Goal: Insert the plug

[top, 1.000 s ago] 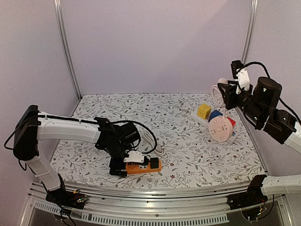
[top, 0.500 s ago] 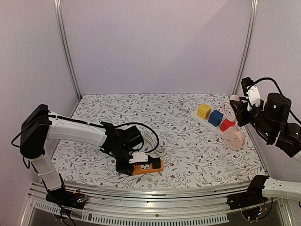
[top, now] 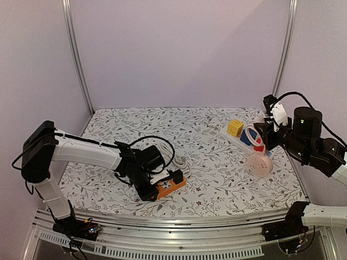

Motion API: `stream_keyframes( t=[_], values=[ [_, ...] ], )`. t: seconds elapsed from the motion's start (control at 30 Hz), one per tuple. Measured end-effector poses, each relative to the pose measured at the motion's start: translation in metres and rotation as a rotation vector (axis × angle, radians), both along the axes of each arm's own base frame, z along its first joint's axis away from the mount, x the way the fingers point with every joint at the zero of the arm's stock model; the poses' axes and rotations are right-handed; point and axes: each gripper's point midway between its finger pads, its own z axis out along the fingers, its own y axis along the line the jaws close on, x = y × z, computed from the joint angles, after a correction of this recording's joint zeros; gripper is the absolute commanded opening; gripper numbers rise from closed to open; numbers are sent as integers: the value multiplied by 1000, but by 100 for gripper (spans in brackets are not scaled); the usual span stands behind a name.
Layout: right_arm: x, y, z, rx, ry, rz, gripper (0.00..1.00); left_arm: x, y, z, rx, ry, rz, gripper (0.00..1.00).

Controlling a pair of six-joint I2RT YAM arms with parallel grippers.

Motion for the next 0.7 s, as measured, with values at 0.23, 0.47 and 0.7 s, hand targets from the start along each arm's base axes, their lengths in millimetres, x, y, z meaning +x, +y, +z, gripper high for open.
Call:
stream_keyframes(
  t=[0.23,0.47,0.7],
  values=[
    [2,13,-11,-1,39,44,0,1,-2,0,-23,33,201,33],
    [1,24,-24,-7,78,91,0,-3,-3,-3,-10,63,211,99],
    [1,41,-47,-24,158,155,0,-42,4,19,18,168,-358,100]
  ],
)
